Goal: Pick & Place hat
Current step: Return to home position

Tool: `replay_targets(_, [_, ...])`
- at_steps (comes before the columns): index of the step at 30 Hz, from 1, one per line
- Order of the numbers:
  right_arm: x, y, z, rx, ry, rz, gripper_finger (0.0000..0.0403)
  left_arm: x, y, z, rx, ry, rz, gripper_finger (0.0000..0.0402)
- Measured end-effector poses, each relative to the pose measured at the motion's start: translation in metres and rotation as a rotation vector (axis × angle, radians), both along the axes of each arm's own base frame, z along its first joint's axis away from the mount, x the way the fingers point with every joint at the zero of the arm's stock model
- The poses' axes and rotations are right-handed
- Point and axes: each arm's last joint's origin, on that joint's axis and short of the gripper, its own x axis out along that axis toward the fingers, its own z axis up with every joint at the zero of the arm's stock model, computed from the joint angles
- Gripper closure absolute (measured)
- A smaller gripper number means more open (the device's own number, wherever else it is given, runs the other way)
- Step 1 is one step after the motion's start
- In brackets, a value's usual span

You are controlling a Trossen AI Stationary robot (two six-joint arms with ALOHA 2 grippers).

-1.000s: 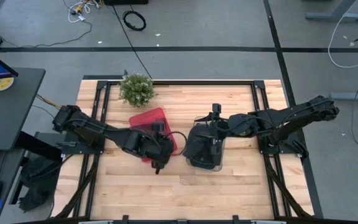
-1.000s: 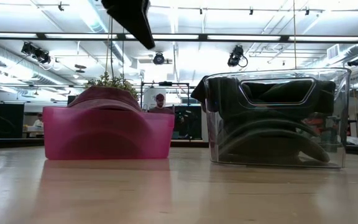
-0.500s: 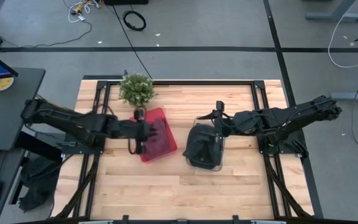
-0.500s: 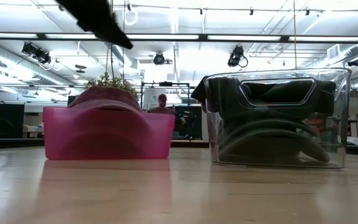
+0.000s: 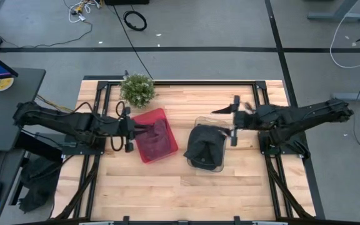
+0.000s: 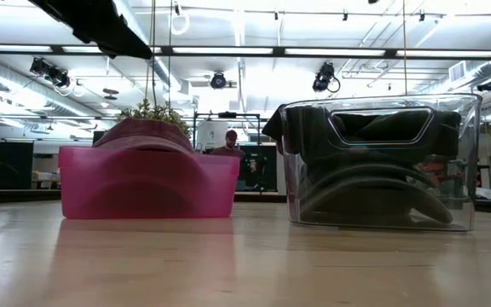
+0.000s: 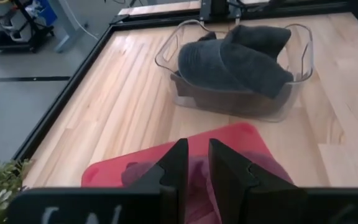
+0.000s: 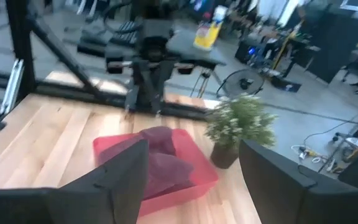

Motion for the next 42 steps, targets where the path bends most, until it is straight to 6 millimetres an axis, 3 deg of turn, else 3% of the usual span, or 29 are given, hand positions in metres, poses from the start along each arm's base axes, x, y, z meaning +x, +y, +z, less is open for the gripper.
replay_targets(7, [-0.056,-0.012,-0.004,0.060,-0.169,0.094,0.0150,-0.005,0.001,0.005,-0.001,-0.031,0.001,0.0335])
replay_targets(16, [-0.103,-0.016,-0.020,0.109,-0.390,0.281,0.0150,-0.008,0.002,0.006,0.002,-0.038,0.000,0.0335])
replay_targets(26, [-0.108,-0.023,-0.030,0.119,-0.410,0.288,0.0150,-0.004,0.017,-0.015,0.009,-0.075,0.061,0.0335])
replay_targets(34, [-0.107,-0.032,-0.035,0.120,-0.364,0.201,0.0150,-0.005,0.030,-0.023,-0.016,-0.134,-0.008,0.0335])
replay_targets(42, [-0.117,-0.032,-0.032,0.110,-0.411,0.236,0.0150,-0.021,0.032,-0.029,-0.009,-0.213,0.006,0.0335])
